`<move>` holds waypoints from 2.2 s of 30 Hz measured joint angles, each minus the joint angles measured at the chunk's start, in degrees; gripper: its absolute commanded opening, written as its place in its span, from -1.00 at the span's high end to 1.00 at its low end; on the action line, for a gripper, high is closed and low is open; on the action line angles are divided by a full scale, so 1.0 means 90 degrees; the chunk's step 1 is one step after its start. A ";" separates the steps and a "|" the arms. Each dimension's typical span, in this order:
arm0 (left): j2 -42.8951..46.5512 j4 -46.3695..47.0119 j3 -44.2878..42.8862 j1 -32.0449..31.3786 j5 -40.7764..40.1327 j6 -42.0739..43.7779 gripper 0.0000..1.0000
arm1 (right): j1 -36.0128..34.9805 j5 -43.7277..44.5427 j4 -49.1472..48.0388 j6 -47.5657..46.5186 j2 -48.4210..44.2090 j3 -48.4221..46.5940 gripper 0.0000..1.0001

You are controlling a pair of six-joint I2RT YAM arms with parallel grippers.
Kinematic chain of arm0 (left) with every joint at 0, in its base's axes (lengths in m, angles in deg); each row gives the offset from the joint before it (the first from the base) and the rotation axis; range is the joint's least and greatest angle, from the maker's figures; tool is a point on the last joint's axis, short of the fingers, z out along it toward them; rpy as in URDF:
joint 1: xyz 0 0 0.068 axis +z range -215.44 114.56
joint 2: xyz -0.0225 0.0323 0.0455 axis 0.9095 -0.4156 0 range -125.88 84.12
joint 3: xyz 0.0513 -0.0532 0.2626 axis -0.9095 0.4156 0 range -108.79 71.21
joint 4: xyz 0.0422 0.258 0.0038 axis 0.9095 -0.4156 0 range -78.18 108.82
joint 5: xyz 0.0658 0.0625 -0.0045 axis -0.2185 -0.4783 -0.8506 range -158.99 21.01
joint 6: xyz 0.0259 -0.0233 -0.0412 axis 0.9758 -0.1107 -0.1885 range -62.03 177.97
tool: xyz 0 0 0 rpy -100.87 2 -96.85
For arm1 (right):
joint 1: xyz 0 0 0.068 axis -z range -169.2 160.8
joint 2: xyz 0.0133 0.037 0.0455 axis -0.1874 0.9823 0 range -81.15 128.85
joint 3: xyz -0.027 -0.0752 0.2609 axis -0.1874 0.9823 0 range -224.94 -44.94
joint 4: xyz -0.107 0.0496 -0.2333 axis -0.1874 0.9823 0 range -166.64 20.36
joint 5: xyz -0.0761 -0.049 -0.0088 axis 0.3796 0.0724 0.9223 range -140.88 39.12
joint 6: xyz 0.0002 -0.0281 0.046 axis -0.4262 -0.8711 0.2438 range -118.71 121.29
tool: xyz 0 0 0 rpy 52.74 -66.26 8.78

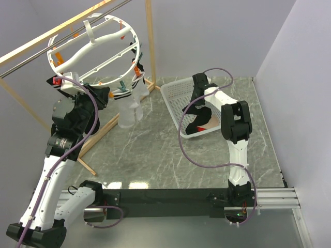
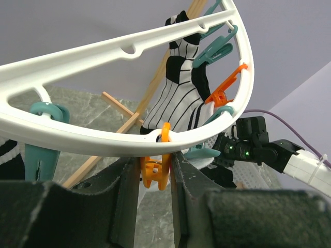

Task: Clip the socks to the hanger
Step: Pick up the sock from the bin, then place the sock in the bin.

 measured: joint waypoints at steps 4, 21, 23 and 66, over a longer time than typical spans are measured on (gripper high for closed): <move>0.0000 0.0002 0.0000 0.0000 0.0000 0.0002 0.75 | 0.0000 -0.0032 0.0019 0.0002 -0.0032 0.0000 1.00; 0.0019 0.0129 0.0002 0.0000 0.0250 0.0019 0.76 | -0.0391 -0.0678 0.0299 0.0141 -0.3939 0.0653 1.00; 0.0066 0.0172 0.0019 0.0000 0.0301 0.0019 0.75 | -0.0639 -0.0464 0.0636 0.0073 -0.4107 0.0498 1.00; 0.0510 0.0197 0.0182 0.0000 0.0221 0.0080 0.75 | -0.2999 -0.0304 0.1384 -0.1032 -0.2936 0.0850 -0.06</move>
